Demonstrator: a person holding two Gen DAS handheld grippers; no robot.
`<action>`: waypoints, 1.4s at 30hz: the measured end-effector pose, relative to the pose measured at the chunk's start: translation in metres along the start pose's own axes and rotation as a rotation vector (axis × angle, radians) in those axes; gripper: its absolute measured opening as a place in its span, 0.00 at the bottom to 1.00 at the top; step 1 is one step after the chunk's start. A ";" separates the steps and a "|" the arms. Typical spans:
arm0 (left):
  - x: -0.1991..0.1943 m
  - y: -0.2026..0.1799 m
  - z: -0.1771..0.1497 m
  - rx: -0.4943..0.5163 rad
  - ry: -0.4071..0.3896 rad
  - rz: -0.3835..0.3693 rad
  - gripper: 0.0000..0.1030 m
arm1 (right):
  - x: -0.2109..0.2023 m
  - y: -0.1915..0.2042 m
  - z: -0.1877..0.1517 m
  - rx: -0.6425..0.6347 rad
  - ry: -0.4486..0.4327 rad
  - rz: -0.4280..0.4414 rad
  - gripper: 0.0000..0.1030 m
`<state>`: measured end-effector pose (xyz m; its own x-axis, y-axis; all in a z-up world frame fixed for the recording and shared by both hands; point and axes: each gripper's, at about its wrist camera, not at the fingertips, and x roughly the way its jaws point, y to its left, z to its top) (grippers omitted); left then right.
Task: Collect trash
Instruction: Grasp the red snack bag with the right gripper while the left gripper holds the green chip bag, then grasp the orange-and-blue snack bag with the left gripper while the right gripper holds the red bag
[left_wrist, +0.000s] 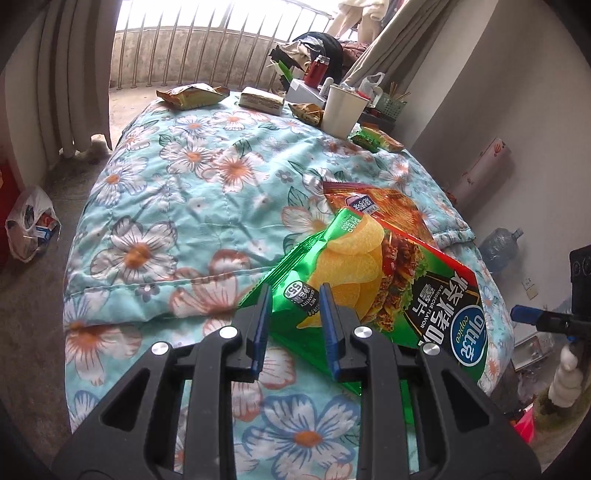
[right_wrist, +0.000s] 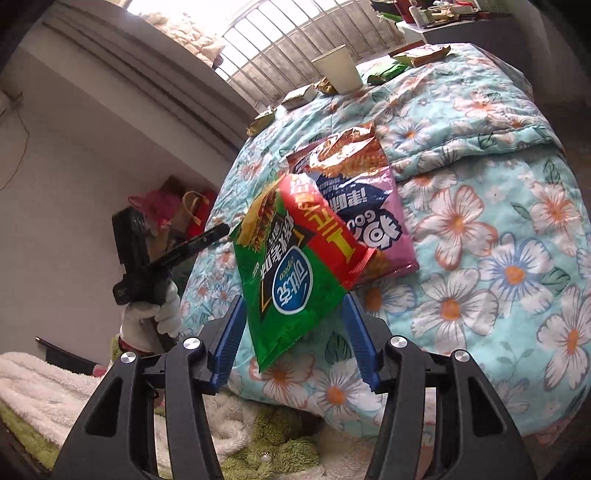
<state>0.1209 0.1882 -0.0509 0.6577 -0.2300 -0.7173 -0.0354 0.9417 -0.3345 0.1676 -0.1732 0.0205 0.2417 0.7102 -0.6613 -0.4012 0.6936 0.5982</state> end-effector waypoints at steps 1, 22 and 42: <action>0.002 -0.001 -0.001 0.008 0.002 0.005 0.23 | 0.004 -0.003 0.013 0.019 -0.013 0.023 0.52; 0.021 0.016 -0.010 -0.052 0.032 -0.039 0.23 | 0.130 0.037 0.019 0.007 0.363 0.154 0.26; 0.029 -0.033 0.005 -0.177 0.129 -0.277 0.41 | -0.042 -0.044 -0.016 0.171 -0.243 -0.032 0.09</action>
<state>0.1449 0.1517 -0.0576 0.5609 -0.5108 -0.6515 -0.0062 0.7843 -0.6203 0.1609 -0.2354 0.0149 0.4647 0.6811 -0.5658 -0.2398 0.7119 0.6601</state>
